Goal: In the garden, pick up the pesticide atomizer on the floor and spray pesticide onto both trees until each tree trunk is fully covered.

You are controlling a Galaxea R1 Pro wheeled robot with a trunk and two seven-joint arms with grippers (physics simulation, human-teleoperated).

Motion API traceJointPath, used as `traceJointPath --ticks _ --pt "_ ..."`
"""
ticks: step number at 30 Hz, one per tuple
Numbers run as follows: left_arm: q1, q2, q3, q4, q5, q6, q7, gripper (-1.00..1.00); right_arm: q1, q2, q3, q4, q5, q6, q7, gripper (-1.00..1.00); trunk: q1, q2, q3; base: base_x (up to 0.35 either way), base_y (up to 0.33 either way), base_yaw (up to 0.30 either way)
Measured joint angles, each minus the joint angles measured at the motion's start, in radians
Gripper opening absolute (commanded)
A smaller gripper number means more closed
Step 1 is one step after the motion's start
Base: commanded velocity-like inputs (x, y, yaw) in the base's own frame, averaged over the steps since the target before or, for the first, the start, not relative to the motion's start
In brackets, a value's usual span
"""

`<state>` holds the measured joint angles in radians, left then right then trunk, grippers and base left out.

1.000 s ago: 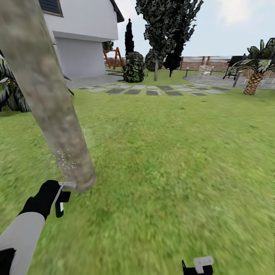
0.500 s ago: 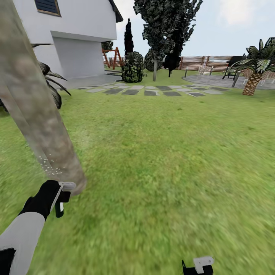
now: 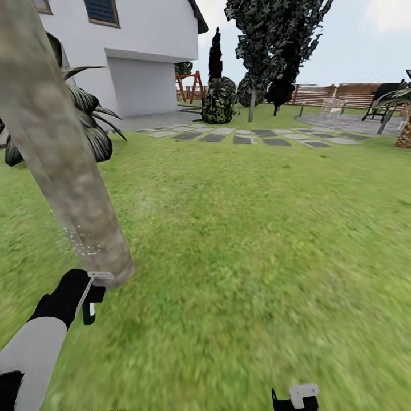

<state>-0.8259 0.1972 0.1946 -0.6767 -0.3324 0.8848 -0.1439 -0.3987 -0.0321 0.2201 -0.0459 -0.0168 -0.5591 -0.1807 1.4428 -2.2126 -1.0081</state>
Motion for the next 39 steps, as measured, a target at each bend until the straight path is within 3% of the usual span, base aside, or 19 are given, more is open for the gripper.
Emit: traceJointPath --ticks 16,32,39 --pt "0.0 0.0 0.0 0.001 0.0 -0.001 0.002 -1.0 0.0 -0.001 0.0 0.0 0.0 0.0 0.0 1.0 0.0 0.0 0.0 0.203 -0.228 0.051" --pt "0.0 -0.001 0.0 0.001 0.001 -0.001 0.002 -1.0 0.0 0.0 0.0 0.0 0.0 0.0 0.0 1.0 0.0 0.0 0.0 0.201 -0.206 0.268" --pt "-0.002 -0.039 -0.004 -0.01 0.002 -0.003 0.005 -1.0 0.0 0.0 0.0 0.0 0.0 0.0 0.0 1.0 0.0 0.0 0.0 0.015 -0.013 0.278"
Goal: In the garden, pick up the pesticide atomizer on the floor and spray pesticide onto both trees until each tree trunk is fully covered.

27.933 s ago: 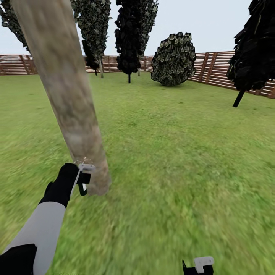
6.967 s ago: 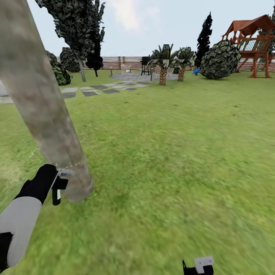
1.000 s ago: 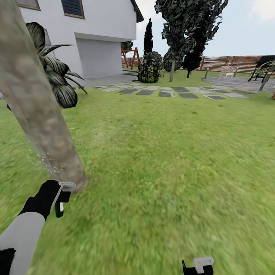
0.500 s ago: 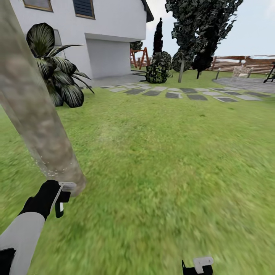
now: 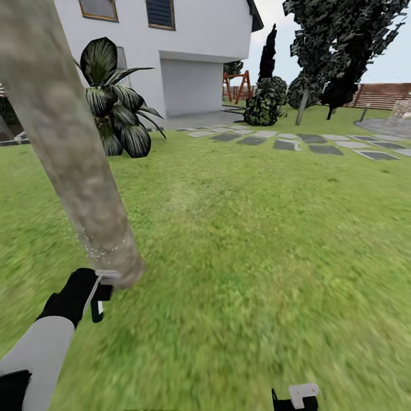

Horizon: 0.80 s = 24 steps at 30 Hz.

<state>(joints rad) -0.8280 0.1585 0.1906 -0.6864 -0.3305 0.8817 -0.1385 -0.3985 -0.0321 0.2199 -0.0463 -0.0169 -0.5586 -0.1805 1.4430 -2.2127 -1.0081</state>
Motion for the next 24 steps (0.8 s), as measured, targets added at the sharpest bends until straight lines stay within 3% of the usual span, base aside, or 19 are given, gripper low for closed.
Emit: traceJointPath --ticks 5,10,12,13,14,15,24 --pt "-0.02 -0.021 -0.002 -0.007 0.005 0.007 0.001 -1.0 0.0 0.0 0.0 0.0 0.0 0.0 0.0 1.0 0.0 0.0 0.0 0.0 0.0 0.277" --pt "-0.113 -0.058 -0.002 -0.002 -0.005 0.04 0.003 -1.0 0.0 0.0 -0.001 -0.001 0.0 0.0 0.0 1.0 0.0 0.0 0.0 0.0 0.0 0.098" --pt "-0.12 -0.048 0.001 -0.003 -0.014 0.045 0.004 -1.0 0.0 -0.002 -0.001 -0.001 0.0 0.0 -0.001 1.0 0.0 0.0 0.0 0.0 0.0 0.005" --pt "-0.117 -0.008 0.005 -0.004 -0.005 0.048 0.002 -1.0 0.0 -0.003 -0.002 0.0 0.0 0.0 -0.001 1.0 0.0 0.0 0.0 0.0 0.0 0.0" --pt "-0.113 0.009 0.004 -0.005 -0.031 0.046 0.002 -1.0 0.0 -0.003 -0.001 0.0 0.0 0.0 -0.001 1.0 0.0 0.0 0.0 0.0 0.0 0.0" --pt "-0.11 0.013 0.0 -0.005 -0.007 0.048 0.001 -1.0 0.0 -0.003 -0.001 0.0 0.0 0.0 -0.002 1.0 0.0 0.0 0.0 0.0 0.0 0.0" --pt "-0.121 -0.002 0.0 -0.009 -0.008 0.046 0.003 -1.0 0.0 -0.005 -0.001 -0.001 -0.001 0.0 -0.002 1.0 -0.001 0.0 0.0 0.21 -0.107 0.0"
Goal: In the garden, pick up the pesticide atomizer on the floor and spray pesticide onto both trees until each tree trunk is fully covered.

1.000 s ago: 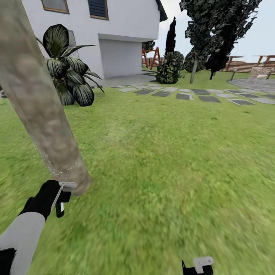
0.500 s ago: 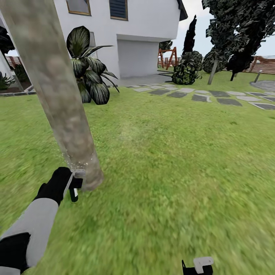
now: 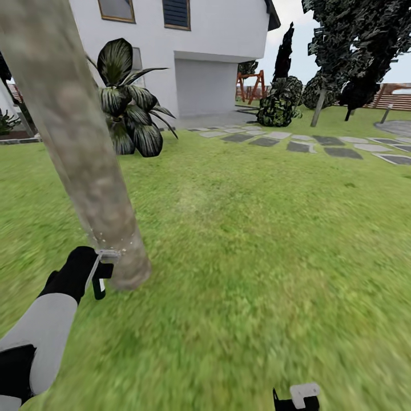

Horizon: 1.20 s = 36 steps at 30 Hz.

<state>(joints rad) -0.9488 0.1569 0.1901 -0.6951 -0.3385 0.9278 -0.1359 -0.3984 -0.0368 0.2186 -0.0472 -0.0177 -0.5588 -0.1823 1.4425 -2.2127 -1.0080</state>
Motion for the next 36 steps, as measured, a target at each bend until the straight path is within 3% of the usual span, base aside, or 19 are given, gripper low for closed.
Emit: traceJointPath --ticks 11,27,36 --pt "-0.002 0.004 -0.001 -0.057 -0.004 0.003 0.0 -1.0 0.0 0.002 0.001 0.0 0.0 0.0 0.0 1.0 0.001 0.0 0.0 -0.044 -0.139 0.154" --pt "0.004 0.0 0.007 -0.057 -0.002 0.002 0.001 -1.0 0.0 0.0 0.0 0.0 -0.001 0.0 0.001 1.0 0.0 0.0 0.0 0.239 -0.149 0.014" --pt "-0.001 0.0 0.005 -0.057 -0.001 0.001 0.002 -1.0 0.0 0.0 0.002 0.001 0.0 0.0 0.001 1.0 0.001 0.0 0.0 0.013 -0.272 0.016"
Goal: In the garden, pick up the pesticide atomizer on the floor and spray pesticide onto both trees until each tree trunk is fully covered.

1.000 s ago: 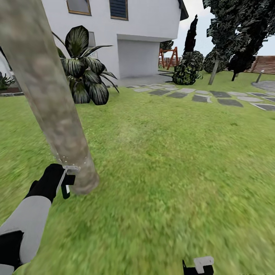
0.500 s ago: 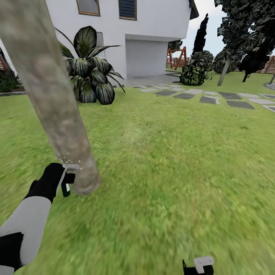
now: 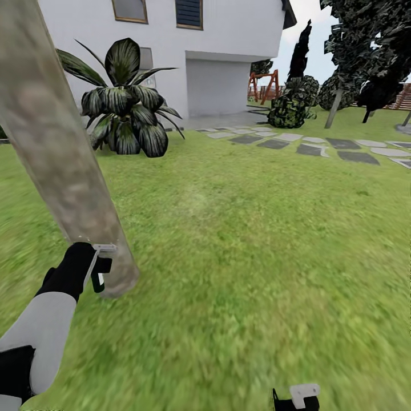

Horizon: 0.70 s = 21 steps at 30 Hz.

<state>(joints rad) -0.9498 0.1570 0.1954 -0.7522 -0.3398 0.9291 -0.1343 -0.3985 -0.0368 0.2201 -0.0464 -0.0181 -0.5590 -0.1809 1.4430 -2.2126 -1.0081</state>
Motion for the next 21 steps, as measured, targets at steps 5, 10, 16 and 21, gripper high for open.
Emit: traceJointPath --ticks 5,10,16,21 --pt "0.0 0.002 0.0 -0.001 0.0 0.0 0.0 -1.0 0.0 0.0 0.0 0.0 0.0 0.0 0.0 1.0 0.0 0.0 0.0 0.0 -0.276 0.241" --pt "0.0 0.013 0.002 -0.003 0.001 0.0 0.0 -1.0 0.0 0.001 0.0 0.0 0.0 0.0 0.0 1.0 0.0 0.0 0.0 0.005 -0.276 0.275" --pt "0.001 0.011 0.003 -0.105 0.0 0.067 0.0 -1.0 0.0 0.001 0.0 0.0 0.0 0.0 0.0 1.0 0.0 0.0 0.0 0.119 -0.102 0.276" --pt "0.008 0.002 0.001 -0.118 0.0 0.073 0.0 -1.0 0.0 0.001 0.0 0.0 0.0 0.0 0.0 1.0 0.0 0.0 0.0 0.058 -0.035 0.239"
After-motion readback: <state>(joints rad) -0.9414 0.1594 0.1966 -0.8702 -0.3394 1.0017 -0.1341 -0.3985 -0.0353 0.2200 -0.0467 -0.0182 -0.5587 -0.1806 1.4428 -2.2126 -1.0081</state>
